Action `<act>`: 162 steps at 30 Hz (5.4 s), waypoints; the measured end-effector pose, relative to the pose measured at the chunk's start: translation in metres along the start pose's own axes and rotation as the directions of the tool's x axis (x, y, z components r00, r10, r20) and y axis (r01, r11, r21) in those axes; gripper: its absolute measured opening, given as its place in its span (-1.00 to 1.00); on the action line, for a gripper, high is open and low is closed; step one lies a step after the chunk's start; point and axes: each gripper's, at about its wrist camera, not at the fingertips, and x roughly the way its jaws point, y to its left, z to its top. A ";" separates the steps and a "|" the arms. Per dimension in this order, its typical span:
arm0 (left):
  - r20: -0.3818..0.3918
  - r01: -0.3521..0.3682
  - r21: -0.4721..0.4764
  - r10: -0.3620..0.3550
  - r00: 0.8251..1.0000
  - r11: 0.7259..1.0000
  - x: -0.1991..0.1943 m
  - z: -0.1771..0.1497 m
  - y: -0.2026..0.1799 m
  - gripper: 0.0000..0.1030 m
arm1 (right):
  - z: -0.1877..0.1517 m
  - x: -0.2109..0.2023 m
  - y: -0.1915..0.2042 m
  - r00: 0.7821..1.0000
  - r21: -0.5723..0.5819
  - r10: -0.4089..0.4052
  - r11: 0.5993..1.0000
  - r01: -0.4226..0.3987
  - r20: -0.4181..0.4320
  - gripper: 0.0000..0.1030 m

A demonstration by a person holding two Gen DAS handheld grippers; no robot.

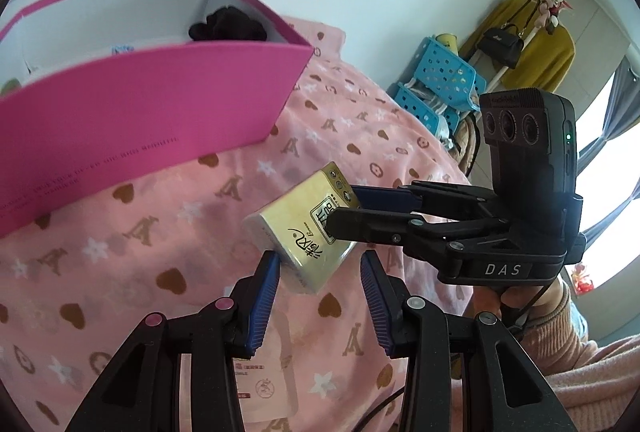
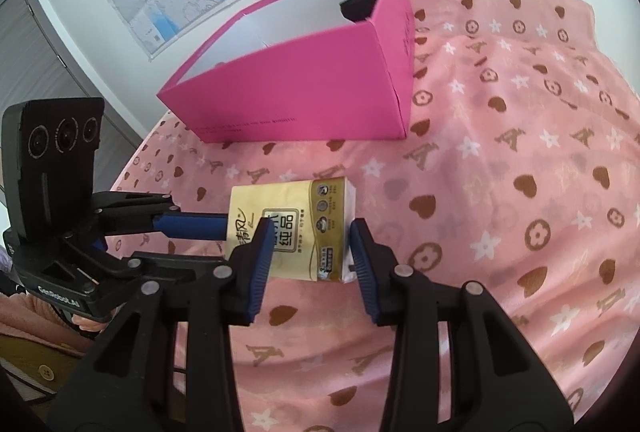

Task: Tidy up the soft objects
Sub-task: 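Carry the yellow tissue pack into the pink box and open the right gripper, then move the right gripper to the pink hand cream pouch, then grasp the hand cream pouch by its cap end with the right gripper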

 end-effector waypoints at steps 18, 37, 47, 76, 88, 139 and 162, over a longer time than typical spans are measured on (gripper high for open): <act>0.190 -0.103 0.058 0.090 0.978 0.993 -0.060 0.066 0.011 -0.17 | 0.089 -0.011 0.031 0.989 -0.141 0.027 0.990 -0.007 0.142 -0.18; 0.167 -0.125 0.004 0.123 0.978 0.992 -0.038 0.109 0.045 -0.17 | 0.132 0.024 0.009 0.993 -0.080 -0.011 0.997 0.020 0.119 -0.18; 0.150 -0.182 -0.039 0.186 0.971 0.982 -0.028 0.113 0.063 -0.17 | 0.132 0.038 0.007 0.992 -0.078 -0.081 0.993 0.089 0.095 -0.18; 0.037 -0.127 -0.083 0.130 0.991 0.988 -0.053 -0.046 0.048 0.07 | 0.002 0.045 0.029 0.982 -0.040 0.158 0.986 -0.163 -0.108 -0.03; -0.020 -0.071 -0.148 0.068 0.997 0.986 -0.050 -0.086 0.033 0.07 | -0.002 0.073 0.036 0.978 -0.061 0.148 0.985 -0.158 -0.148 -0.03; -0.002 -0.090 -0.161 0.091 0.996 0.983 -0.033 -0.074 0.041 -0.26 | -0.020 0.059 0.043 0.981 -0.038 0.146 0.988 -0.152 -0.124 -0.03; 0.074 -0.156 -0.068 0.161 0.984 0.985 -0.051 -0.051 0.022 -0.24 | -0.010 0.038 0.042 0.984 -0.002 0.171 0.985 -0.172 -0.040 -0.03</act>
